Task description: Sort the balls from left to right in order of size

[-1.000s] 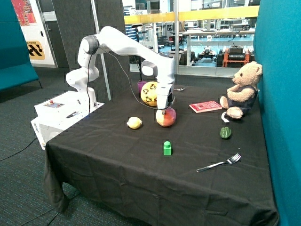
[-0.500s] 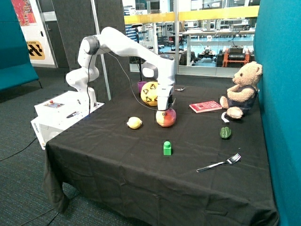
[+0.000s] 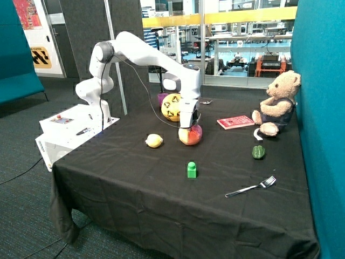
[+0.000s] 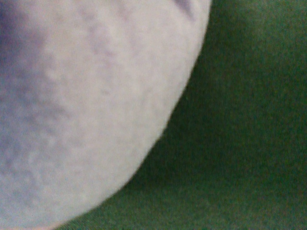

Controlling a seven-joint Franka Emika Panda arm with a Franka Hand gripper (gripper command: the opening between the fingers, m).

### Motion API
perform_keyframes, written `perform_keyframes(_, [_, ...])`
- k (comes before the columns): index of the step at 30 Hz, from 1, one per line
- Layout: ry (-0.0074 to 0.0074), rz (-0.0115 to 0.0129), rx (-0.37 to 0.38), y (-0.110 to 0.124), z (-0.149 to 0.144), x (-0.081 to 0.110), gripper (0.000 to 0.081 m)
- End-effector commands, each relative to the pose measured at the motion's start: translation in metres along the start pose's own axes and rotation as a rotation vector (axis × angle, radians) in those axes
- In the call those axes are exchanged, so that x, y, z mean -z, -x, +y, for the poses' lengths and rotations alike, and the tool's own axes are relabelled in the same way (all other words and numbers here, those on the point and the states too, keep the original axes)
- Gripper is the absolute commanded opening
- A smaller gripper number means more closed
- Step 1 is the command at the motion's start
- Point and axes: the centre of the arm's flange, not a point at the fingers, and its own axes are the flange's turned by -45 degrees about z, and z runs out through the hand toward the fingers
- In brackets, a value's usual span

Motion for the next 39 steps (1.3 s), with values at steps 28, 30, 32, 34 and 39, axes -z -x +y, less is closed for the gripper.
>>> perform_keyframes(28, [-0.0001, 0.0012, 0.055, 0.015, -0.007, 0.057, 0.0])
perform_keyframes(30, [-0.0001, 0.0012, 0.065, 0.02, -0.008, 0.058, 0.0])
perform_keyframes(32, [0.0, 0.0012, 0.07, 0.025, -0.01, 0.06, 0.0])
perform_keyframes(34, [0.0, 0.0012, 0.081, 0.031, -0.013, 0.061, 0.0])
perform_keyframes(39, [0.0, 0.0012, 0.109, 0.05, -0.023, 0.066, 0.0])
